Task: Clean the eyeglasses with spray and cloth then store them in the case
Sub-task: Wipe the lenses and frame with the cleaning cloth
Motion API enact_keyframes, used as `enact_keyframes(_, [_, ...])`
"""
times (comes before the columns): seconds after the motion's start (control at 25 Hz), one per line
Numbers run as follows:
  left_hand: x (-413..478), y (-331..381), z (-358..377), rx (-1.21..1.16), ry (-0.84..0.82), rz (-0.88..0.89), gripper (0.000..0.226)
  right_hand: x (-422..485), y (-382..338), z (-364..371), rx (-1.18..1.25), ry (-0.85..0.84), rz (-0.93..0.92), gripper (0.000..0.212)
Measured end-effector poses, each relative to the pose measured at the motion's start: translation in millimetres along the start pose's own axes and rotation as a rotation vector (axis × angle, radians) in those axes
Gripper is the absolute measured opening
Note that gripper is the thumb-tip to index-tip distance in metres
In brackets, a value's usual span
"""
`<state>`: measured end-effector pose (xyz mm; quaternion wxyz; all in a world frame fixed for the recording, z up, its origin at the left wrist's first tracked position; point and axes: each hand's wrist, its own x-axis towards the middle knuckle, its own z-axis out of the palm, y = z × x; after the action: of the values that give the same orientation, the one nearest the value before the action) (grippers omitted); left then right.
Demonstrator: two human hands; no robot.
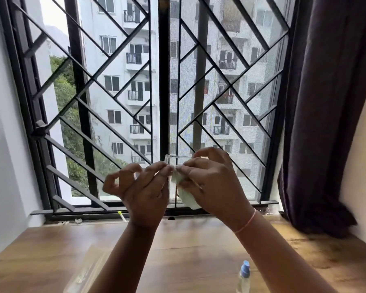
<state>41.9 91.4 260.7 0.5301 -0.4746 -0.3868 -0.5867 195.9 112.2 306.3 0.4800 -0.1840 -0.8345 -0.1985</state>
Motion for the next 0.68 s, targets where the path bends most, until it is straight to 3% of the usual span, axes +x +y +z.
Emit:
enact_keyframes(0.2, [-7.6, -13.0, 0.9, -0.035, -0.025, -0.042, 0.017, -7.4, 3.3, 3.1, -0.215, 0.131, 0.019, 0.010])
enact_keyframes(0.68, [4.3, -7.5, -7.5, 0.036, 0.028, -0.051, 0.015, -27.6, 14.0, -2.5, -0.221, 0.344, 0.138, 0.007])
